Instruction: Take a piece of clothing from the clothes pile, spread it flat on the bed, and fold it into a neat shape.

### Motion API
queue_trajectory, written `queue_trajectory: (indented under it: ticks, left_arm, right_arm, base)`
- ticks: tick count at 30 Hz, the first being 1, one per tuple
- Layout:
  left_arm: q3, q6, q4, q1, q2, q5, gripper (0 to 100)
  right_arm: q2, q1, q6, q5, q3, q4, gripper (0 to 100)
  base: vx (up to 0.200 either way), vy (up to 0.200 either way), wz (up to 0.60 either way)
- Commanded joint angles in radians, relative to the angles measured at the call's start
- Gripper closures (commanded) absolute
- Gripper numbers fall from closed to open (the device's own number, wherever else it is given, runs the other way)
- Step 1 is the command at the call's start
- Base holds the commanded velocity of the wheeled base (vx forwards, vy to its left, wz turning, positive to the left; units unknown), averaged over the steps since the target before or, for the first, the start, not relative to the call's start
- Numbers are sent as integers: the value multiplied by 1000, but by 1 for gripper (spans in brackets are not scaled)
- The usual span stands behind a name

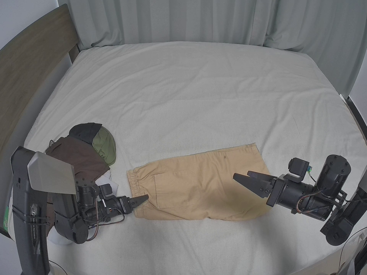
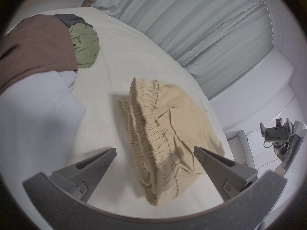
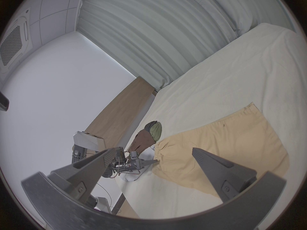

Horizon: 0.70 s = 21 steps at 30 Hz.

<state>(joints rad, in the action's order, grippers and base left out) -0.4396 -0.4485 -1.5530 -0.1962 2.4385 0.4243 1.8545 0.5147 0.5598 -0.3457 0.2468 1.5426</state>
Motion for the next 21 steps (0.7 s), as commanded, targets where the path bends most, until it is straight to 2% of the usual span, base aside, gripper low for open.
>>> queue_trajectory:
  ticks: [1,6,14,21]
  left_arm:
    - [-31,-1,-1,-17,56,-25,0]
    - [-61,-16,-1,-19,71,-32,0]
    - [-108,-194,-1,-68,70,-84,0]
    - [-131,-233,-1,-97,70,-91,0]
  right_arm:
    - [2,1,0,-1,0,1,0]
    - [2,1,0,1,0,1,0]
    - [2,1,0,1,0,-1,0]
    - [2,1,0,1,-1,-1,0]
  base:
    - [0,0,0]
    - [0,0,0]
    - [0,0,0]
    - [0,0,0]
